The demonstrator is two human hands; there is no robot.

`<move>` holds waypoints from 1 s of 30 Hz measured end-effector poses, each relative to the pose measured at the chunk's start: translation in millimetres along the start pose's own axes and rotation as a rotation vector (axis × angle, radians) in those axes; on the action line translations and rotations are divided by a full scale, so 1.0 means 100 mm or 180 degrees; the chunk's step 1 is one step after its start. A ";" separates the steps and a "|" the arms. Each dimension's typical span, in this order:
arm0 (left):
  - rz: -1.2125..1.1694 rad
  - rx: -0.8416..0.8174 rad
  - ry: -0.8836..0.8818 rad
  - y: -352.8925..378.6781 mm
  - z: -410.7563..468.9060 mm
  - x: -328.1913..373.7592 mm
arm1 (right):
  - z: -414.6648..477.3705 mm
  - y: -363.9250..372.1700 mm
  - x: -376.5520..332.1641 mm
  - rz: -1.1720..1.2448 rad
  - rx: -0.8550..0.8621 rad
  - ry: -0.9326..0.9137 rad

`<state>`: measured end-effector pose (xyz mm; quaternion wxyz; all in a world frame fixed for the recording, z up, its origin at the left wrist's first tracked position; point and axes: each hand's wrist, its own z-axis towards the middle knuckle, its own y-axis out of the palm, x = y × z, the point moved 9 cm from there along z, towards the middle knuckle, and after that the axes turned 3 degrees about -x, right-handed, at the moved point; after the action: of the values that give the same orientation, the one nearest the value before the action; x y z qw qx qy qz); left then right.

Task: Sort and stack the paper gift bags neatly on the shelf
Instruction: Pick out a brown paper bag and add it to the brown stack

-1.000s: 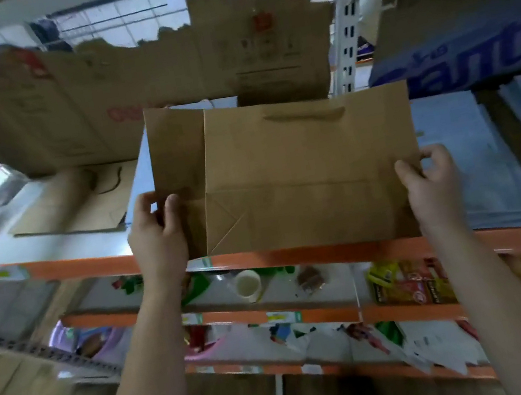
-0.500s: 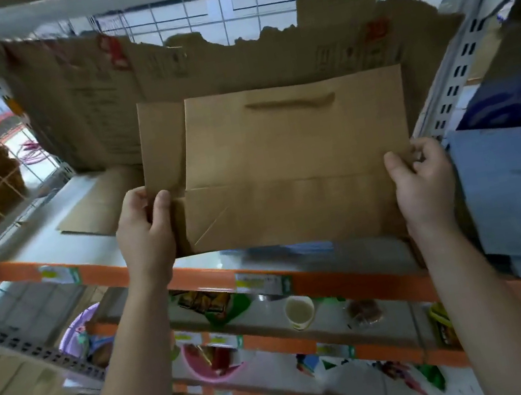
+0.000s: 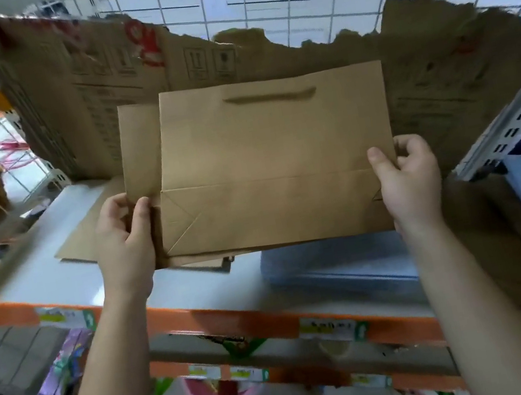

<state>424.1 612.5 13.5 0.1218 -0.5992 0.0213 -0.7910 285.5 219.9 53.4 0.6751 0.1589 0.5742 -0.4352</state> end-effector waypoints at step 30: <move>0.2342 -0.1132 0.0021 -0.72 1.38 -1.43 | -1.28 1.52 -0.26 -0.1075 0.0411 0.0730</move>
<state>579.7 729.2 -69.5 0.2911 -0.5607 0.3711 -0.6805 322.2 408.9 -3.3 0.5113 0.1518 0.6366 -0.5571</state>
